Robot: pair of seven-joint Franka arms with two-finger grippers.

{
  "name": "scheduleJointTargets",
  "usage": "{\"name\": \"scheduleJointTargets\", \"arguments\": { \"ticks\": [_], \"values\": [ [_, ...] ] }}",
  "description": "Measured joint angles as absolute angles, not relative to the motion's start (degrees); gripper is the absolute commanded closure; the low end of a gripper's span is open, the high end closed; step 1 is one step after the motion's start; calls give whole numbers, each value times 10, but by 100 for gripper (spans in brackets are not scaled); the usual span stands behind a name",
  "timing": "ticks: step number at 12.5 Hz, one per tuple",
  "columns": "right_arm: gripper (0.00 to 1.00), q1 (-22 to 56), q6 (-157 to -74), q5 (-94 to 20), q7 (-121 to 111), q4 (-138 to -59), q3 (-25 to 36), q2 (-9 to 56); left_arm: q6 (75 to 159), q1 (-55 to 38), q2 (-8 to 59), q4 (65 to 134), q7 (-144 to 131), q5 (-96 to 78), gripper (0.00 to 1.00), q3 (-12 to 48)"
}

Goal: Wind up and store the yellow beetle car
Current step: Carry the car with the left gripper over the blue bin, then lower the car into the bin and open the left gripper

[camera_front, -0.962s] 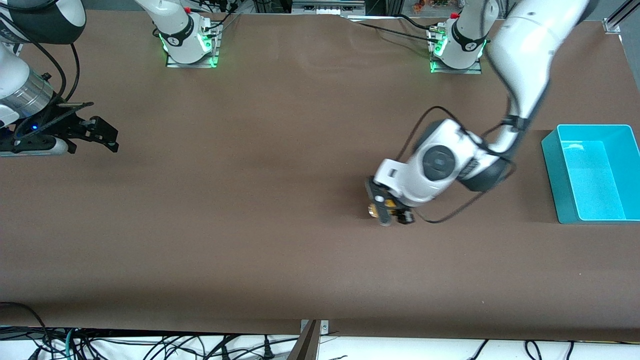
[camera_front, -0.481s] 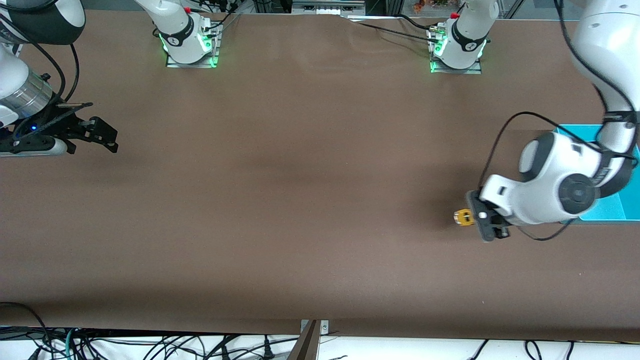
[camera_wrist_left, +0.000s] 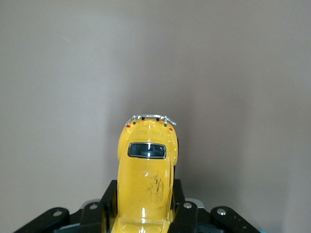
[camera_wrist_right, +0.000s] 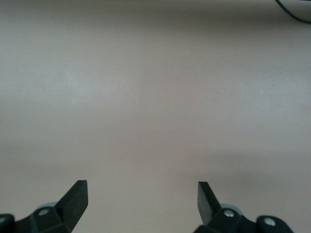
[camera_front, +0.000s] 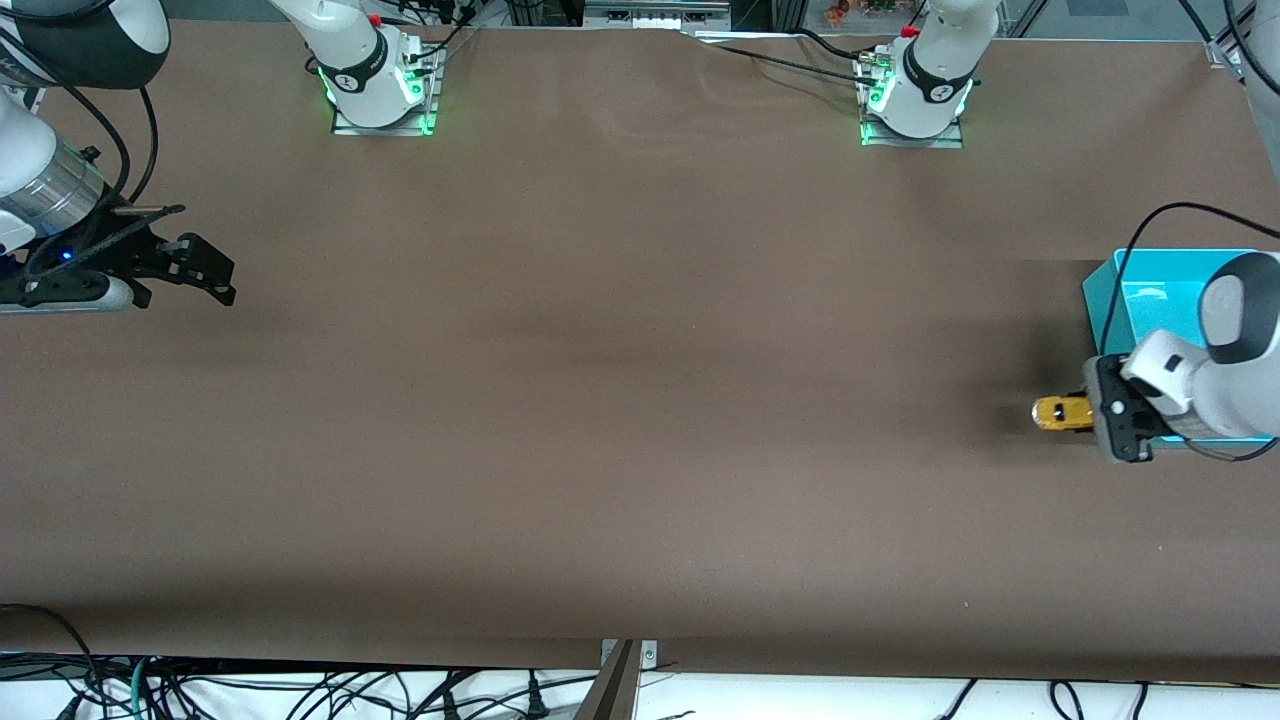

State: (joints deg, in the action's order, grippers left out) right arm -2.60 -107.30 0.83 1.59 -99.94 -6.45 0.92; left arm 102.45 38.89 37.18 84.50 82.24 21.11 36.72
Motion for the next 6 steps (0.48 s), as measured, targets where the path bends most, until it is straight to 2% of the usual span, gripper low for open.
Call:
{"name": "scheduleJointTargets", "arguments": {
  "ticks": [2,6],
  "values": [
    [0,-26,-1073,8,16,-999,-64,9,994,432,371,846,859,225,90,365],
    [0,-26,-1073,8,16,-999,-64,10,1001,548,372,846,964,287,90,363]
  ]
}}
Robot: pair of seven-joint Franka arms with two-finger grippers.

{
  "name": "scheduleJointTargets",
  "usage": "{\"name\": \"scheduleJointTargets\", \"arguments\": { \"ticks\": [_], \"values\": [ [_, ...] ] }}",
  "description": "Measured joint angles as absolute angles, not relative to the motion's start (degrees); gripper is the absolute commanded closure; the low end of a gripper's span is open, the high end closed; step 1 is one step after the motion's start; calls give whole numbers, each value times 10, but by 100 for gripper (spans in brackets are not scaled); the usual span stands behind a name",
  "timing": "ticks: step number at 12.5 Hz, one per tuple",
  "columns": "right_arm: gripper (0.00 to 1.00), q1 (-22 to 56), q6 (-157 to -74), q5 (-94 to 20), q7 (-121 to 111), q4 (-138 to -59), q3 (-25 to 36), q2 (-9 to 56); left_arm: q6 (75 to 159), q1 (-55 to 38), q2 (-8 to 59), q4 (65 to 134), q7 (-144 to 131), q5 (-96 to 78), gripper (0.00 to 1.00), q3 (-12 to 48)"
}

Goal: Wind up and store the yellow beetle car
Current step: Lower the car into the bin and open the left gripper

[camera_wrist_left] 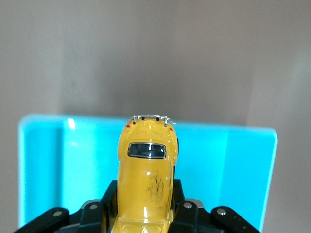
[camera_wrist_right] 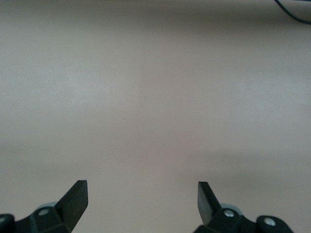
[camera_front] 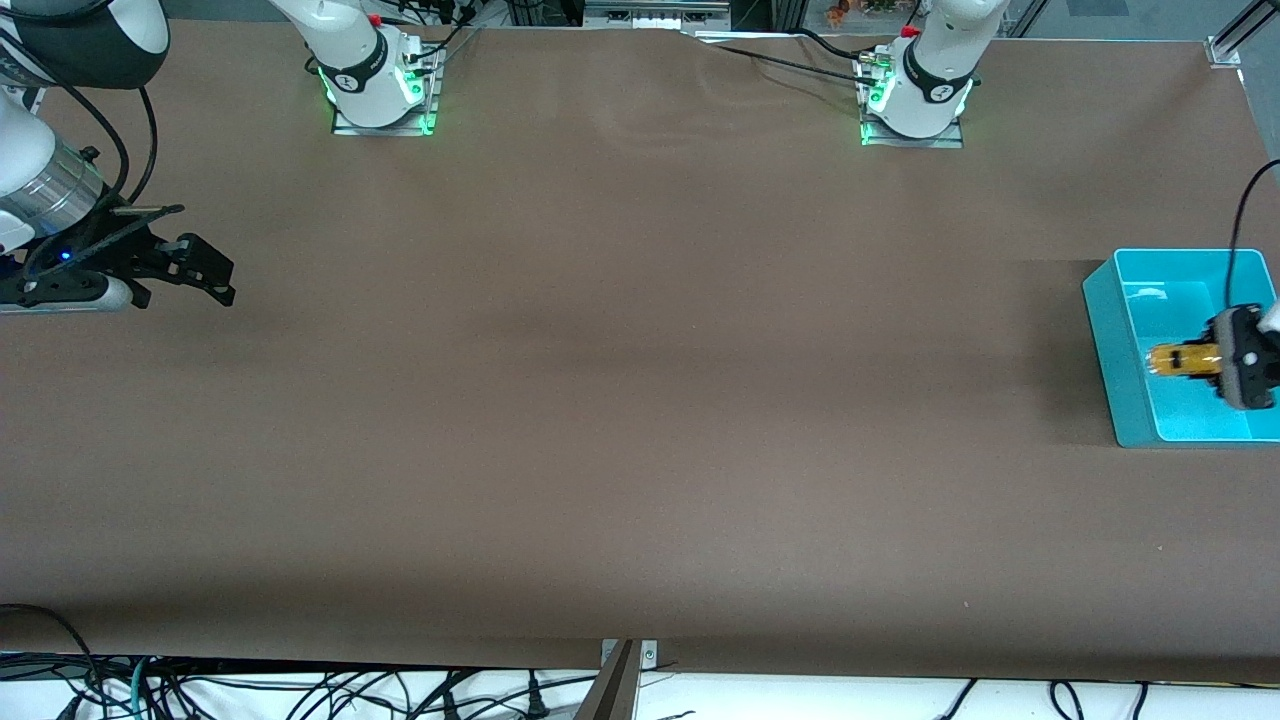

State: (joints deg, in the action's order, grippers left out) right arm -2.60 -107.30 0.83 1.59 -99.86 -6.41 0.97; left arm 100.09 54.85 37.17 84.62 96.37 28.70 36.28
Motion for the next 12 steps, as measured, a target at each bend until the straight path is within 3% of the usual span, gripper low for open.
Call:
{"name": "scheduleJointTargets", "arguments": {
  "ticks": [7,8,10,11,12],
  "values": [
    [0,-26,-1073,8,16,-999,-63,11,1119,599,427,881,1008,305,86,357],
    [0,-26,-1073,8,16,-999,-63,11,1133,599,438,884,1008,314,79,357],
    [0,-26,-1073,8,16,-999,-63,11,1148,599,457,885,1008,329,50,354],
    [0,-26,-1073,8,16,-999,-63,11,1151,600,462,885,1008,335,1,353],
    [0,-26,-1073,8,16,-999,-62,11,1153,600,465,885,1008,336,0,353]
  ]
}}
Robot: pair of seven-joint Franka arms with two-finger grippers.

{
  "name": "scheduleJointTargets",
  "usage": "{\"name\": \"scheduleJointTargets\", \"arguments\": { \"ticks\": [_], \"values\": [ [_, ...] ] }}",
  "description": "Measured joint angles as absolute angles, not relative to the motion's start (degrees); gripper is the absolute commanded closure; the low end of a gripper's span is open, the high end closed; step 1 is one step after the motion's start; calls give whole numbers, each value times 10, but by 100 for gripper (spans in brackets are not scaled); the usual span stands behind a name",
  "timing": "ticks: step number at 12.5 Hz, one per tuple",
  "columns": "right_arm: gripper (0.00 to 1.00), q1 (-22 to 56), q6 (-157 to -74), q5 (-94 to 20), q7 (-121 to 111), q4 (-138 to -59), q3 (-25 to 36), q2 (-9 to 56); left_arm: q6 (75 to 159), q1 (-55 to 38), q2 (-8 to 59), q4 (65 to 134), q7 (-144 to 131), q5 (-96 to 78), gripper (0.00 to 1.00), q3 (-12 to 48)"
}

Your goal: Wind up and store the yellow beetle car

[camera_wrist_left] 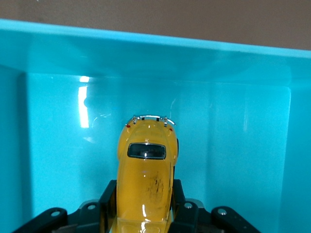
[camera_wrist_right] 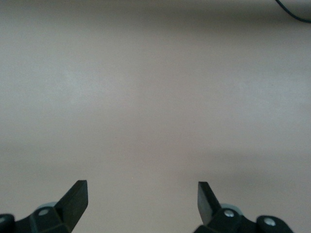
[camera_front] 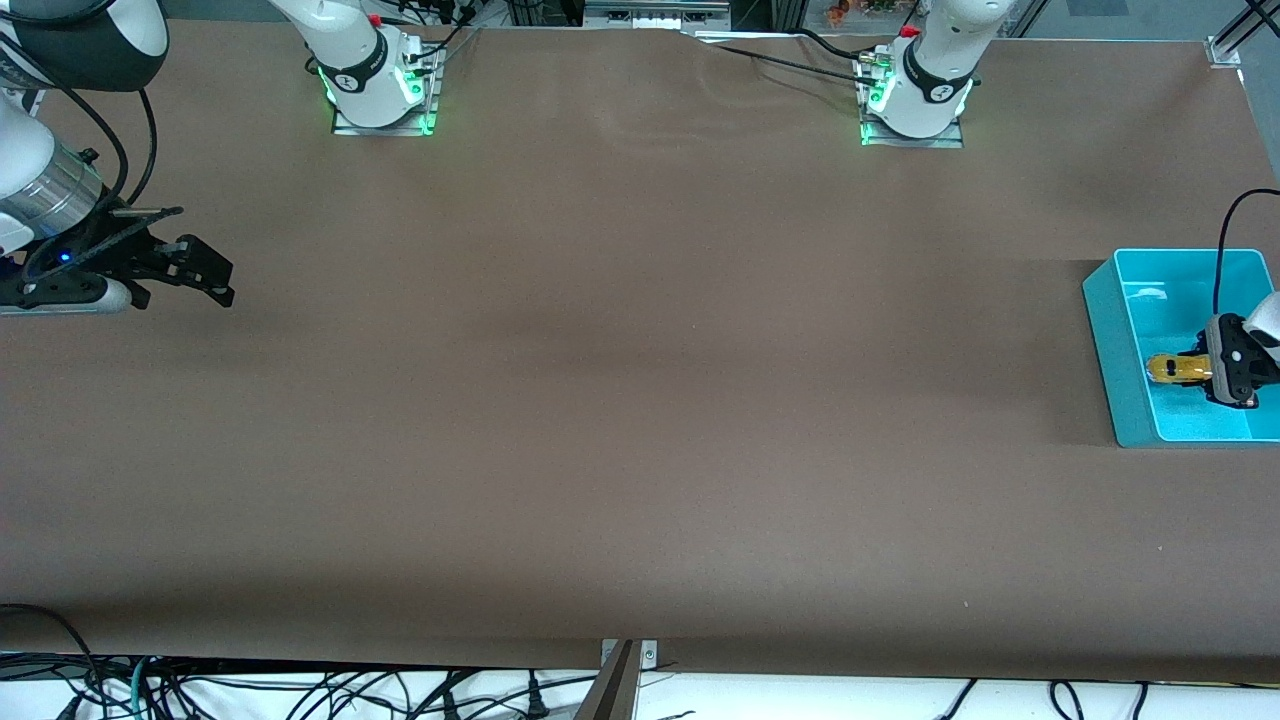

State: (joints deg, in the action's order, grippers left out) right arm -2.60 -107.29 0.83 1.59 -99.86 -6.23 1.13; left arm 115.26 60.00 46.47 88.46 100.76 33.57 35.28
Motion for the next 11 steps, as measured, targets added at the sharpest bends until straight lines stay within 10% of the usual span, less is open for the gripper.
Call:
{"name": "scheduleJointTargets", "arguments": {
  "ticks": [11],
  "values": [
    [0,-26,-1073,8,16,-999,-62,12,1078,600,356,853,990,318,0,429]
  ]
}}
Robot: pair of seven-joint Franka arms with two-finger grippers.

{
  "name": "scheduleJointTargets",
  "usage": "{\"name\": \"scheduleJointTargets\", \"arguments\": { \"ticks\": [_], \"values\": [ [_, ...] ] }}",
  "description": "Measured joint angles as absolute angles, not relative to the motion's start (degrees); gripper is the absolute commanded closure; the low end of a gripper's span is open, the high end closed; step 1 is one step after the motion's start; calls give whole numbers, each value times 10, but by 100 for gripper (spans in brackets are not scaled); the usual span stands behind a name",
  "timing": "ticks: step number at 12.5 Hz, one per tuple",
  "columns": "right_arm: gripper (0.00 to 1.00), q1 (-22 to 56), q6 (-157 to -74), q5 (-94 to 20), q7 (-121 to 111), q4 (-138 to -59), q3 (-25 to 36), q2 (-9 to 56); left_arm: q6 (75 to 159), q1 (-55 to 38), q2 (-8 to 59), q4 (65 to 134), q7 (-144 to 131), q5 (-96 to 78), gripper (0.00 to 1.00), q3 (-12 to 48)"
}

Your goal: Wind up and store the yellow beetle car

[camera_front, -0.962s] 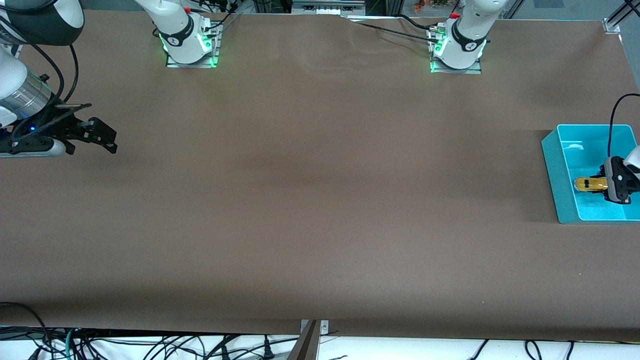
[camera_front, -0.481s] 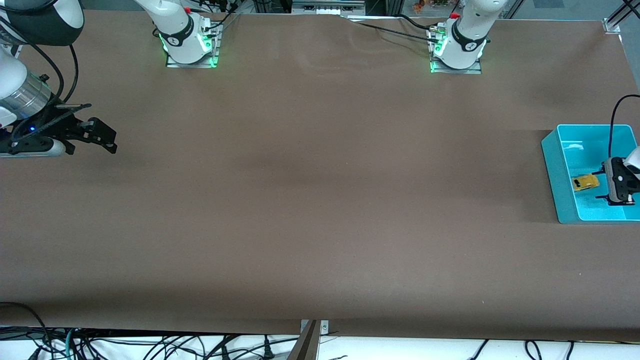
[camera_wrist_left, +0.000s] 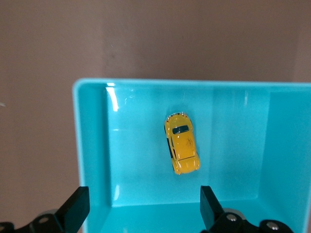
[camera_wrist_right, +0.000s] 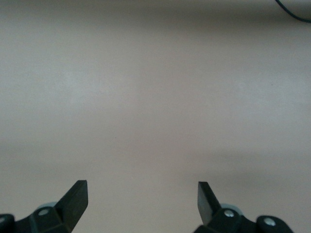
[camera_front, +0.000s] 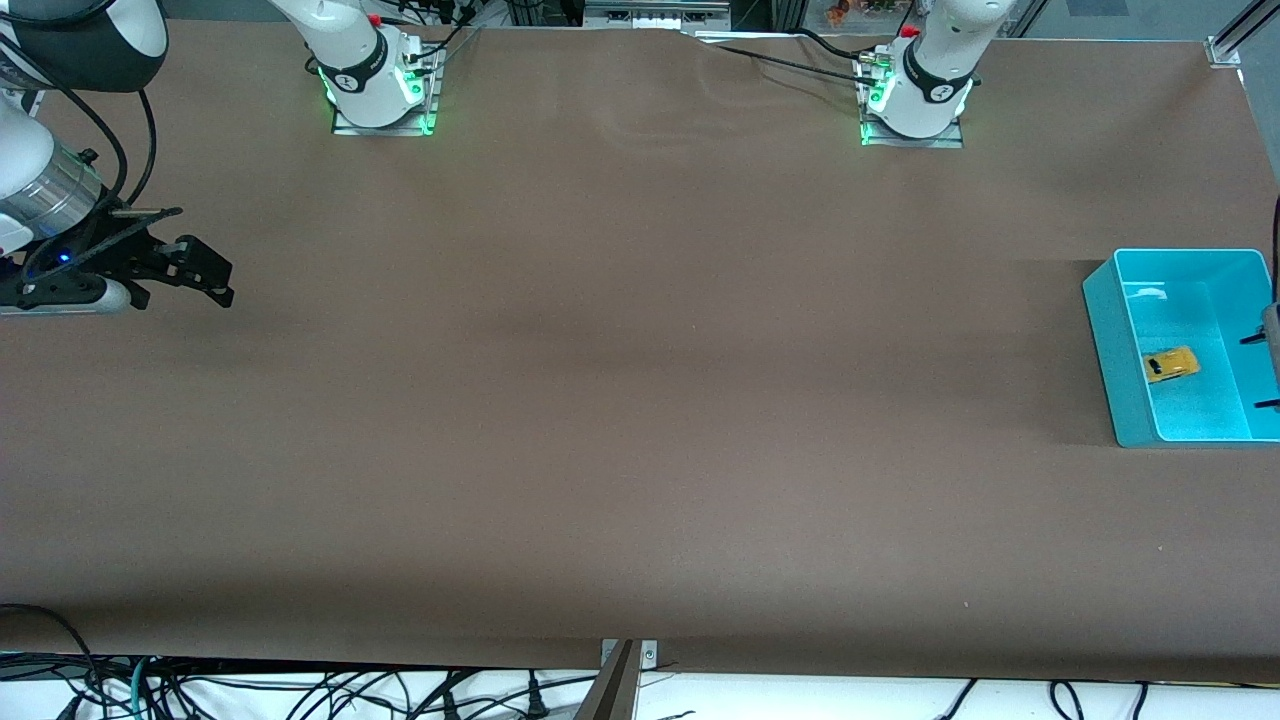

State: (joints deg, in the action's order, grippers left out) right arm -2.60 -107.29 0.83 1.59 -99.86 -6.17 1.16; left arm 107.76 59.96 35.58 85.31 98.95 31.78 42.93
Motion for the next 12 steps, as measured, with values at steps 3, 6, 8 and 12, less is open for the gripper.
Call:
{"name": "scheduleJointTargets", "arguments": {
  "ticks": [3,6,8,12],
  "values": [
    [0,-26,-1073,8,16,-999,-61,12,1020,587,322,835,918,302,0,466],
    [0,-26,-1073,8,16,-999,-61,12,973,550,323,816,813,245,0,467],
    [0,-26,-1073,8,16,-999,-61,12,948,515,323,800,739,207,0,469],
    [0,-26,-1073,8,16,-999,-59,12,915,399,310,764,568,180,0,469]
  ]
}}
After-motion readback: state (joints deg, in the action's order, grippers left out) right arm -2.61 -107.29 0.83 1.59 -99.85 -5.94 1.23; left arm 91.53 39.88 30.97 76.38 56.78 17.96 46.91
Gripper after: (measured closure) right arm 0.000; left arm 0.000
